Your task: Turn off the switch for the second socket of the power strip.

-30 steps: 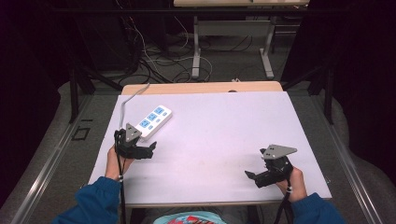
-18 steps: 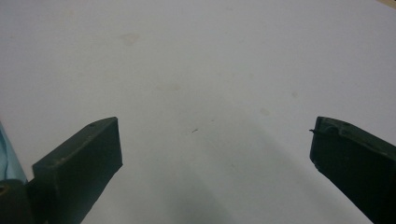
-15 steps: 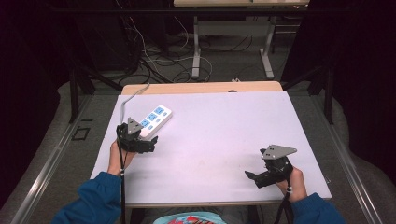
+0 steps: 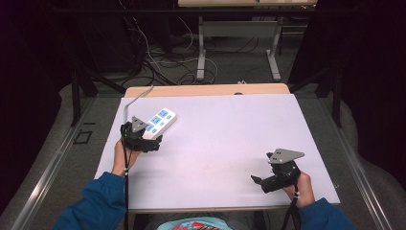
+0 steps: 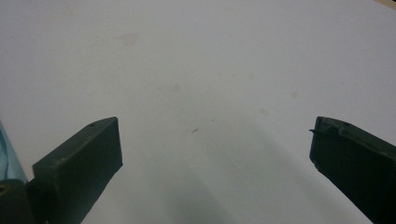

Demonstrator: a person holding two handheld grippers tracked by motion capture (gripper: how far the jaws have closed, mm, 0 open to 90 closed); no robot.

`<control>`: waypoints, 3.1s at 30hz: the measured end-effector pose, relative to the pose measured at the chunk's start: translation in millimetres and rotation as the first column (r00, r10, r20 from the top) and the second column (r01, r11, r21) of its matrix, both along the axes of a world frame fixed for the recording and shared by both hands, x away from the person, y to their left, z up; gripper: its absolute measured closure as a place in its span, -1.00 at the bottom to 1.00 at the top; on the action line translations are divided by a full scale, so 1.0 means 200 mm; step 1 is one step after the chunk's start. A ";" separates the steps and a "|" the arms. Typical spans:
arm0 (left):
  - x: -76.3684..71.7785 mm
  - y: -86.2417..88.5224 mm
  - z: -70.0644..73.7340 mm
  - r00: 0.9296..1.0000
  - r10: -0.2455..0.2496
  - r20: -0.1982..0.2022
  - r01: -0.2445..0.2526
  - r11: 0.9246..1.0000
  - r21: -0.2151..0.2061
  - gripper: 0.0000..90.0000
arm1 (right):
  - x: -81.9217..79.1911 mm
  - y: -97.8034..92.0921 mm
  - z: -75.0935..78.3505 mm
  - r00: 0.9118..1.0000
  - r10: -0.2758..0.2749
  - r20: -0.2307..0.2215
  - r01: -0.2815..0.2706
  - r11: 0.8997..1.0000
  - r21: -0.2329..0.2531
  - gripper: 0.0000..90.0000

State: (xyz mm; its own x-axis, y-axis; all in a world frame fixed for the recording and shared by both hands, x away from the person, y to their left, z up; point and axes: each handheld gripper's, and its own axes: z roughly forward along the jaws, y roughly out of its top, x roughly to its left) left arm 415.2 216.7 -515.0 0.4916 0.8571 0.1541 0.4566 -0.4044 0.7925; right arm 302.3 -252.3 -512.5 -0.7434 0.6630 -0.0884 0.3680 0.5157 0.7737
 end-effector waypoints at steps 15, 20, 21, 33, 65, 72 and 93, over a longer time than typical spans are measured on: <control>0.09 0.00 0.01 1.000 0.009 0.000 -0.009 1.000 0.006 -0.99 | 0.00 0.00 0.00 1.000 0.003 -0.001 -0.003 1.000 -0.004 -0.96; 0.11 0.00 0.00 1.000 0.014 -0.002 -0.014 1.000 0.008 -0.98 | 0.00 0.00 0.00 1.000 0.002 -0.005 -0.002 1.000 0.001 -0.96; 0.11 -0.01 0.01 1.000 0.022 -0.003 -0.022 1.000 0.013 -0.97 | 0.00 0.00 0.00 1.000 0.001 -0.005 -0.001 1.000 0.001 -0.96; 0.17 -0.01 0.02 0.999 0.034 0.001 -0.034 0.999 0.004 -0.99 | 0.00 0.00 0.00 1.000 0.003 -0.002 -0.003 1.000 -0.001 -0.96; 0.26 0.03 -0.02 1.000 0.020 0.022 -0.018 0.995 -0.097 0.57 | 0.00 0.00 0.00 1.000 0.005 0.000 -0.005 1.000 0.000 -0.95; 0.28 0.01 -0.03 0.999 0.004 0.035 0.000 0.994 -0.108 0.87 | 0.00 0.00 0.00 1.000 0.006 0.007 -0.006 1.000 -0.003 -0.95; 0.36 -0.04 -0.11 0.998 -0.052 -0.045 0.049 0.996 -0.070 1.00 | 0.00 0.00 0.00 1.000 0.007 -0.005 -0.007 1.000 -0.008 -0.94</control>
State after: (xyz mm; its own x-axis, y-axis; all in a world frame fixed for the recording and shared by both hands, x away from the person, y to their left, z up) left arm 486.5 207.9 -536.1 0.5397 0.8389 0.0713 0.4746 -0.3731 0.7972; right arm 302.6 -252.0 -513.4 -0.7482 0.6574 -0.0901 0.3681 0.5242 0.7679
